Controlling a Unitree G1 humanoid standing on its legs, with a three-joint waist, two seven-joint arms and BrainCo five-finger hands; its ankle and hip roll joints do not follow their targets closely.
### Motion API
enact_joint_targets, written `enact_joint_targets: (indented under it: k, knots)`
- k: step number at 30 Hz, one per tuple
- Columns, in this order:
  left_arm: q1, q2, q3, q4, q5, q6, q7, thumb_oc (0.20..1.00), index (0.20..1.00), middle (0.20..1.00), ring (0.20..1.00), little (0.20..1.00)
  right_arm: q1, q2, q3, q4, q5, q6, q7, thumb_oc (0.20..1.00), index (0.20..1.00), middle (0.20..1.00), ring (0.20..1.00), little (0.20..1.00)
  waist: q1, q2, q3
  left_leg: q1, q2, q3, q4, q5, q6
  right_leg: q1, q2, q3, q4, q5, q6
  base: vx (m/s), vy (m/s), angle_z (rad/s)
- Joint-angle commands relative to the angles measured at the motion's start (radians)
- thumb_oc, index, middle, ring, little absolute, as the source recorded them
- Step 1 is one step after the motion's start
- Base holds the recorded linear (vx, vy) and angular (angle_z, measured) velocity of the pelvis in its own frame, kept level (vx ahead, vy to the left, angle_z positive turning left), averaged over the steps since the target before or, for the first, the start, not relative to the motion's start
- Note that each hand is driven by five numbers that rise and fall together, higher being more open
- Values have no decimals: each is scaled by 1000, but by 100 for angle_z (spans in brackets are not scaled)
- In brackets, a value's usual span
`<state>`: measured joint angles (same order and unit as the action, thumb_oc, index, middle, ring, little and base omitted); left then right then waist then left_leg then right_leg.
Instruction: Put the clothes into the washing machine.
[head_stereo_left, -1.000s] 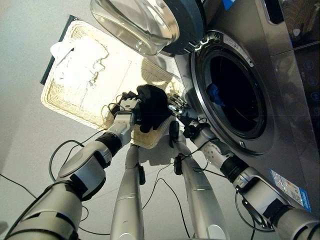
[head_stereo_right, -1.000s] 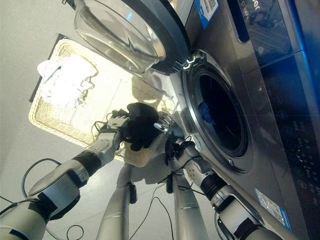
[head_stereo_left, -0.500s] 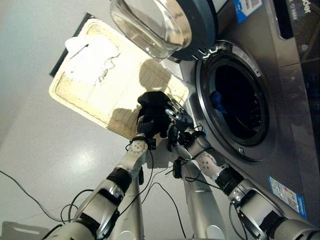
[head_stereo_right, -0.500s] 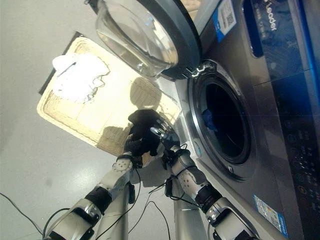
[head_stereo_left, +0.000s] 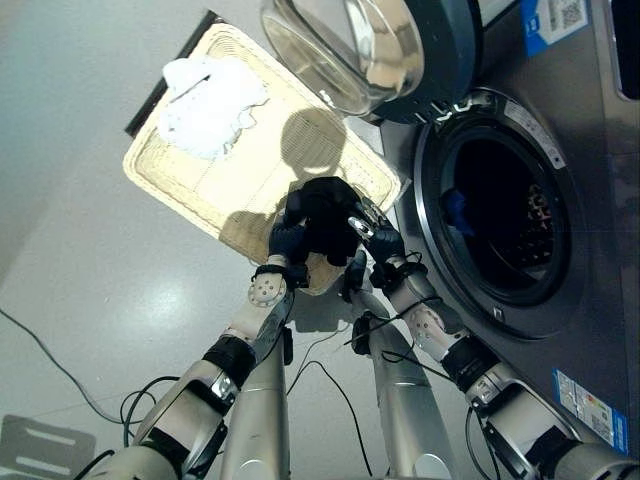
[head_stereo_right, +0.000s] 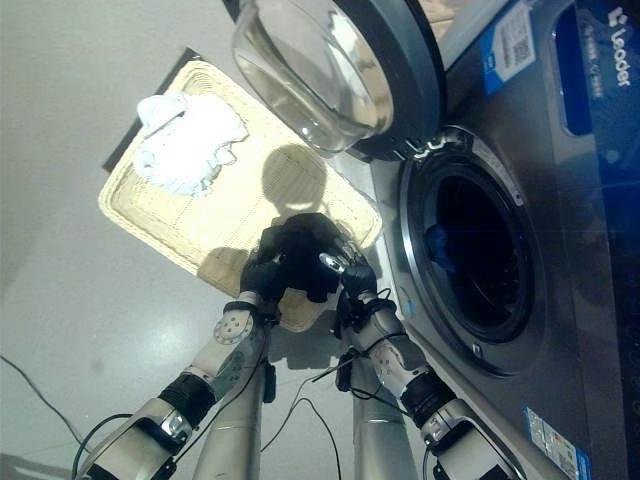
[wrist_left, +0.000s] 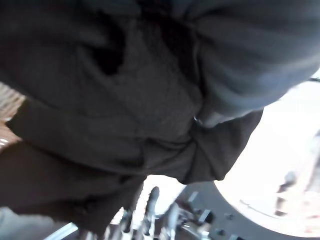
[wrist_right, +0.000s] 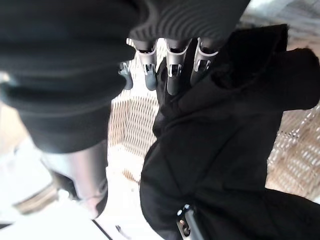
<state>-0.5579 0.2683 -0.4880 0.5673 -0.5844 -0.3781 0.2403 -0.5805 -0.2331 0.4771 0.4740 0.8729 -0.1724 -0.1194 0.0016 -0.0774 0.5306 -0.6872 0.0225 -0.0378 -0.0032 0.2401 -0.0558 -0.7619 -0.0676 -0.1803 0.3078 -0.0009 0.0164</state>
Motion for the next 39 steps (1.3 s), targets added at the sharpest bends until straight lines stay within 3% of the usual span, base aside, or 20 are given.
enact_joint_targets:
  k: [1,3,5,9,10,12,14,19,20,21,22,30,32,39]
  knots:
    - [10,-18,13,-107,-22,-85,-79,200,200,200,200,200,42,-34,-50,-113,-50,-42,17,1000,1000,1000,1000,1000,1,6,-11,28,-87,47,51,-94,1,70,5,-22,-238,213,108,-15,25,9]
    - [17,-9,13,-127,-25,-90,-109,200,200,200,200,200,41,-42,-53,-114,-95,-46,8,1000,1000,1000,1000,1000,5,9,-11,30,-89,45,55,-96,2,73,4,-24,-235,211,107,-11,22,7]
    - [30,14,13,-186,-64,-83,-200,200,200,200,200,200,30,-75,-53,-124,-234,-41,-15,1000,1000,1000,1000,1000,13,15,-11,42,-91,43,54,-99,5,85,1,-29,-233,206,107,-4,20,5]
    - [31,17,13,-191,-69,-83,-210,200,200,200,200,200,29,-78,-52,-125,-245,-41,-19,1000,1000,1000,1000,1000,14,16,-11,43,-91,43,54,-99,5,86,0,-29,-232,205,107,0,0,0]
    - [44,48,18,-257,-118,-66,-302,200,200,200,200,200,11,-121,-47,-136,-391,-20,-24,1000,1000,1000,1000,1000,21,25,-11,52,-94,42,57,-103,7,94,-4,-34,-230,202,107,0,0,0]
    - [44,48,18,-257,-118,-66,-302,200,200,200,200,200,11,-121,-47,-136,-391,-20,-24,1000,1000,1000,1000,1000,21,25,-11,52,-94,42,57,-103,7,94,-4,-34,-230,202,107,0,7,6]
    - [60,99,42,-392,-225,-14,-437,200,200,200,200,200,-44,-209,-17,-145,-719,32,-39,1000,1000,1000,1000,1000,39,47,-11,66,-101,39,69,-115,11,109,-15,-45,-219,188,106,-2,16,13]
    - [60,99,42,-392,-225,-14,-437,200,200,200,200,200,-44,-209,-17,-145,-719,32,-39,1000,1000,1000,1000,1000,39,47,-11,66,-101,39,69,-115,11,109,-15,-45,-219,188,106,0,1,8]
    - [62,106,47,-409,-248,-13,-462,200,200,200,200,200,-58,-228,-6,-149,-773,37,-47,1000,1000,1000,1000,1000,42,51,-11,66,-103,38,72,-116,12,109,-16,-45,-215,186,105,-14,9,43]
    - [83,127,84,-557,-314,29,-544,200,200,200,200,200,-122,-320,54,-182,-1096,86,-43,1000,1000,1000,1000,1000,59,69,-11,79,-108,33,77,-122,20,121,-20,-47,-192,163,104,-19,6,43]
    - [85,130,93,-588,-320,38,-561,200,200,200,200,200,-134,-337,67,-196,-1147,94,-38,1000,1000,1000,1000,1000,62,72,-11,83,-109,32,75,-122,22,124,-19,-47,-188,158,104,-21,1,7]
    - [64,142,122,-684,-299,102,-623,200,200,200,200,200,-202,-382,116,-229,-1236,100,10,1000,1000,1000,1000,1000,73,81,-11,102,-107,29,53,-116,23,135,-15,-43,-179,146,105,-4,-6,4]
    - [49,146,122,-707,-284,142,-645,200,200,200,200,200,-228,-394,135,-245,-1244,109,35,1000,1000,1000,1000,1000,73,80,-11,107,-105,34,45,-115,23,137,-12,-40,-183,146,105,0,0,0]
    - [18,146,88,-718,-302,254,-693,200,200,200,200,200,-248,-383,161,-265,-1142,82,69,1000,1000,1000,1000,1000,67,77,-11,109,-102,42,46,-117,21,140,-11,-33,-187,145,106,-4,1,-2]
